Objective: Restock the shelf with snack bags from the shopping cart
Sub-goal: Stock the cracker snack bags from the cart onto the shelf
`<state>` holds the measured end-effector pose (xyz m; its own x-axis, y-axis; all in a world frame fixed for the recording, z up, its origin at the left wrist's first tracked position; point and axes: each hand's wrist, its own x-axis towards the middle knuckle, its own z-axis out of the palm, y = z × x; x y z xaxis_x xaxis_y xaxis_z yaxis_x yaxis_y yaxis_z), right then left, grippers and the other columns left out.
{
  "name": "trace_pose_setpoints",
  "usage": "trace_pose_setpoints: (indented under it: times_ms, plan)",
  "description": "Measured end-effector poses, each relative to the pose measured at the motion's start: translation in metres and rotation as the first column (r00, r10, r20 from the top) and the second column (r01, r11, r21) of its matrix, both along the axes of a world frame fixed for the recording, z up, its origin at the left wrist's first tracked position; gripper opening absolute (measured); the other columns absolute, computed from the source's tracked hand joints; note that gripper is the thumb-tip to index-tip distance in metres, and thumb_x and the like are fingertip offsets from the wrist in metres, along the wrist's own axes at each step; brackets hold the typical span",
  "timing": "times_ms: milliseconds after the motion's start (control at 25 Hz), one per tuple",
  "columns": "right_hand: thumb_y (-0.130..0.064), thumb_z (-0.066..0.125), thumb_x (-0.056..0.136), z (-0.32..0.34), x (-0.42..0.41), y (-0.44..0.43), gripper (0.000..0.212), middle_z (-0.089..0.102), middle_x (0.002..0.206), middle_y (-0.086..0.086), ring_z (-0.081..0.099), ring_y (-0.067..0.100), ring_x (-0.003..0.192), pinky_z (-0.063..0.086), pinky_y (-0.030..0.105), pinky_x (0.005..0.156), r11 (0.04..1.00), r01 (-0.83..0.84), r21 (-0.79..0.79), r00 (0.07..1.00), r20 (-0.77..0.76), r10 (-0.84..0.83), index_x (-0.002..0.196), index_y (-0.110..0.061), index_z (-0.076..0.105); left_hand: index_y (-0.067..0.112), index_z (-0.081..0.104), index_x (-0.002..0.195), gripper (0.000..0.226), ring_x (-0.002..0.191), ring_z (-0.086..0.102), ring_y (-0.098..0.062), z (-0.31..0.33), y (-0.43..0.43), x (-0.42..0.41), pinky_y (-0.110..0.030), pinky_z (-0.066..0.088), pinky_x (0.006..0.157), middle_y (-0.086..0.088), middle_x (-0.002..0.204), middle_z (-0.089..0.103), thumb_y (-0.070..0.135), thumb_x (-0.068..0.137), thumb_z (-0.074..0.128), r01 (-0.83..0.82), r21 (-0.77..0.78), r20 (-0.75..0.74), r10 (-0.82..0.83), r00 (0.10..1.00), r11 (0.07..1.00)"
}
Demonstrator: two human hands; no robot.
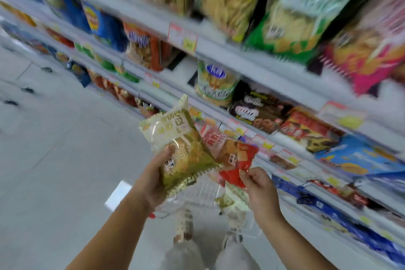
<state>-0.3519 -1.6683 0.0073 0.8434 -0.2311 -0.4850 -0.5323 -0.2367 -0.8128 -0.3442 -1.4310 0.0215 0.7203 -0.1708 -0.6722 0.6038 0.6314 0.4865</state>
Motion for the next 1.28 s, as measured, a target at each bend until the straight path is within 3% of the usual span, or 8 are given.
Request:
trace_pose_setpoints:
  times_ms: [240, 440, 600, 680, 760, 920, 1120, 1280]
  plan:
    - [-0.013, 0.062, 0.093, 0.094, -0.019, 0.011, 0.027, 0.043, 0.055, -0.013, 0.041, 0.004, 0.056, 0.03, 0.018, 0.055, 0.993, -0.098, 0.063, 0.985, 0.151, 0.087, 0.074, -0.006, 0.044, 0.021, 0.078, 0.099, 0.072, 0.087, 0.073, -0.031, 0.09, -0.01, 0.039, -0.055, 0.059, 0.072, -0.012, 0.105, 0.074, 0.041, 0.032, 0.097, 0.047, -0.088, 0.26, -0.022, 0.965, 0.995]
    - [-0.036, 0.063, 0.09, 0.17, -0.002, -0.021, 0.034, 0.063, 0.115, 0.001, 0.065, 0.018, 0.1, 0.051, 0.031, 0.08, 0.974, 0.118, 0.191, 0.966, 0.205, -0.157, 0.117, -0.018, 0.055, 0.013, 0.069, 0.109, 0.051, 0.076, 0.074, -0.025, 0.154, -0.005, 0.048, -0.038, 0.062, 0.066, -0.012, 0.095, 0.076, 0.028, 0.062, 0.08, 0.124, 0.06, 0.362, -0.137, 0.922, 0.99]
    - [-0.065, 0.06, 0.07, 0.248, 0.009, -0.042, 0.08, 0.045, 0.135, -0.018, 0.047, 0.006, 0.124, 0.041, 0.029, 0.1, 0.97, -0.189, -0.154, 0.935, 0.275, 0.225, 0.142, -0.036, 0.038, 0.006, 0.063, 0.119, 0.082, 0.071, 0.074, -0.027, 0.214, -0.014, 0.051, -0.034, 0.059, 0.053, -0.015, 0.089, 0.076, 0.021, 0.044, 0.091, 0.279, 0.192, 0.464, -0.337, 0.819, 0.941]
    - [-0.061, 0.068, 0.065, 0.28, 0.01, -0.049, 0.079, 0.057, 0.129, -0.019, 0.056, 0.002, 0.116, 0.046, 0.025, 0.098, 0.921, -0.372, -0.114, 0.899, 0.205, 0.388, 0.136, -0.036, 0.046, 0.006, 0.069, 0.109, 0.088, 0.07, 0.074, -0.026, 0.246, -0.023, 0.056, -0.032, 0.058, 0.05, -0.015, 0.088, 0.076, 0.023, 0.027, 0.095, 0.334, 0.259, 0.519, -0.423, 0.743, 0.906]
    - [-0.051, 0.076, 0.065, 0.306, 0.006, -0.055, 0.065, 0.07, 0.109, -0.019, 0.067, 0.0, 0.098, 0.052, 0.021, 0.085, 0.903, -0.417, -0.105, 0.875, 0.222, 0.43, 0.124, -0.037, 0.051, 0.006, 0.07, 0.104, 0.065, 0.066, 0.074, -0.023, 0.278, -0.038, 0.062, -0.03, 0.058, 0.049, -0.012, 0.082, 0.076, 0.02, 0.043, 0.089, 0.349, 0.32, 0.551, -0.473, 0.688, 0.881]
    - [-0.053, 0.082, 0.065, 0.333, 0.005, -0.079, 0.066, 0.072, 0.101, -0.017, 0.069, 0.002, 0.09, 0.051, 0.022, 0.076, 0.976, -0.143, -0.165, 0.894, 0.402, 0.198, 0.122, -0.038, 0.053, 0.012, 0.074, 0.087, 0.015, 0.056, 0.071, -0.019, 0.328, -0.07, 0.068, -0.028, 0.057, 0.047, -0.007, 0.07, 0.074, 0.015, 0.075, 0.066, 0.284, 0.23, 0.646, -0.364, 0.671, 0.931]
    - [-0.045, 0.081, 0.069, 0.38, 0.021, -0.13, 0.049, 0.074, 0.104, -0.001, 0.07, 0.023, 0.096, 0.051, 0.05, 0.095, 0.966, 0.204, 0.16, 0.717, 0.648, -0.258, 0.112, -0.029, 0.063, 0.014, 0.068, 0.096, 0.025, 0.062, 0.073, -0.018, 0.347, -0.08, 0.078, -0.028, 0.059, 0.052, -0.006, 0.077, 0.076, 0.021, 0.073, 0.062, 0.212, 0.21, 0.722, -0.298, 0.625, 0.954]
    - [-0.057, 0.08, 0.062, 0.434, 0.054, -0.175, 0.067, 0.071, 0.108, -0.003, 0.07, 0.021, 0.095, 0.053, 0.047, 0.092, 0.926, 0.329, 0.184, 0.597, 0.719, -0.355, 0.119, -0.029, 0.057, 0.018, 0.061, 0.122, 0.065, 0.107, 0.066, -0.027, 0.363, -0.096, 0.092, -0.045, 0.051, 0.095, -0.009, 0.117, 0.071, 0.029, 0.063, 0.084, 0.194, 0.364, 0.716, -0.407, 0.567, 0.911]
